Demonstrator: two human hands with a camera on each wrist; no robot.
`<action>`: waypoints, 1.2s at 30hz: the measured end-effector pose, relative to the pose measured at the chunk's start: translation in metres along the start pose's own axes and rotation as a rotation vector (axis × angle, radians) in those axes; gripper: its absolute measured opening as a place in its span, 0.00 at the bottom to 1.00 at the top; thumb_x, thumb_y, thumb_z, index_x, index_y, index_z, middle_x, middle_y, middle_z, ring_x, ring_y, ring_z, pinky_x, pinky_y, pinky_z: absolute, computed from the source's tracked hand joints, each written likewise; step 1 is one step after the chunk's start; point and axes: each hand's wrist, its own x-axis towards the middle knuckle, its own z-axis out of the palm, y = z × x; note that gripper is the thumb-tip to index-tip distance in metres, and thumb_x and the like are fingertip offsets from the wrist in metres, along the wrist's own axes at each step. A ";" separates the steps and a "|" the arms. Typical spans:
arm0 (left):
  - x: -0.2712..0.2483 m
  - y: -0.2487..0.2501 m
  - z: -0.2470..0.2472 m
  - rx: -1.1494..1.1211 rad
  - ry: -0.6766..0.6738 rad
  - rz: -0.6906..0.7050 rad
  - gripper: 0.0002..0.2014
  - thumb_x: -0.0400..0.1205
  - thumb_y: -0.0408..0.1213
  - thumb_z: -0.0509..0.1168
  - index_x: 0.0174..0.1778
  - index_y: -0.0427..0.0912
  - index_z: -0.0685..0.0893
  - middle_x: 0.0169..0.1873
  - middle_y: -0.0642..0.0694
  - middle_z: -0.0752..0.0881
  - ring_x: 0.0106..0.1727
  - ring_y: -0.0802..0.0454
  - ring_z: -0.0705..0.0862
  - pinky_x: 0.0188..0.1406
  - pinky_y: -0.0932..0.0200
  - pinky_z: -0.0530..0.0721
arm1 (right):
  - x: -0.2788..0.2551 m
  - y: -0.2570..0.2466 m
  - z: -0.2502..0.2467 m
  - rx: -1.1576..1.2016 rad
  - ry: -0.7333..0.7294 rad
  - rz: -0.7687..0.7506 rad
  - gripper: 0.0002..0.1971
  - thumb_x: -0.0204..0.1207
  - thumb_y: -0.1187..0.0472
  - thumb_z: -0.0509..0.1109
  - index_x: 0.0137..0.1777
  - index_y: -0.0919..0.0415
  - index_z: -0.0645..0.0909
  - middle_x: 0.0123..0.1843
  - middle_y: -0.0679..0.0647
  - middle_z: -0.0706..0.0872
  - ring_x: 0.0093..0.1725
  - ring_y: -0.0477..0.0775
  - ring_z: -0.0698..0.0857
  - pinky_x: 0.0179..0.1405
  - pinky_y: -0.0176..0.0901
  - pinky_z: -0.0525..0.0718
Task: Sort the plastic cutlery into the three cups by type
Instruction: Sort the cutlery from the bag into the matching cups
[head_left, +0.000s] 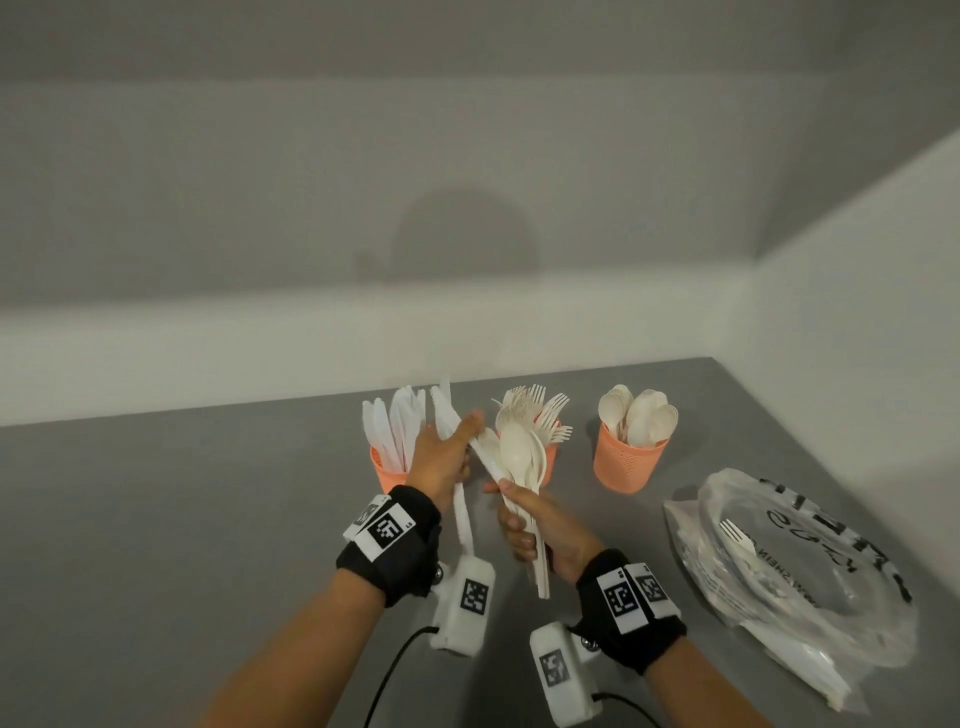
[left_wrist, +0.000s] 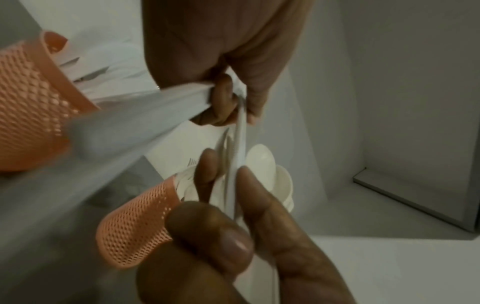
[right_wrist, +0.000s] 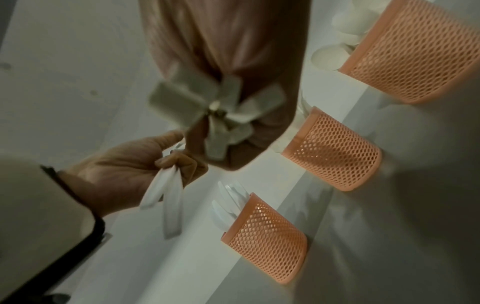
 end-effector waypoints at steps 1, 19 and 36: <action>0.003 -0.001 -0.001 -0.028 0.023 0.001 0.16 0.83 0.44 0.60 0.30 0.41 0.76 0.16 0.53 0.74 0.12 0.62 0.67 0.13 0.71 0.66 | 0.000 0.000 0.002 -0.010 0.004 0.010 0.10 0.83 0.54 0.57 0.52 0.57 0.78 0.19 0.44 0.69 0.15 0.40 0.63 0.13 0.29 0.62; 0.081 0.011 -0.063 0.141 0.423 0.441 0.20 0.84 0.48 0.57 0.30 0.38 0.72 0.23 0.44 0.74 0.19 0.62 0.77 0.22 0.70 0.77 | -0.005 -0.016 -0.001 -0.079 0.089 0.049 0.15 0.80 0.53 0.63 0.61 0.60 0.77 0.20 0.45 0.70 0.17 0.40 0.68 0.17 0.30 0.70; 0.038 -0.016 -0.039 0.739 0.334 0.670 0.24 0.80 0.50 0.49 0.59 0.41 0.83 0.56 0.42 0.82 0.57 0.44 0.78 0.63 0.44 0.74 | -0.003 -0.010 -0.005 -0.092 0.202 -0.027 0.08 0.80 0.54 0.65 0.50 0.59 0.75 0.23 0.47 0.71 0.17 0.42 0.68 0.15 0.32 0.69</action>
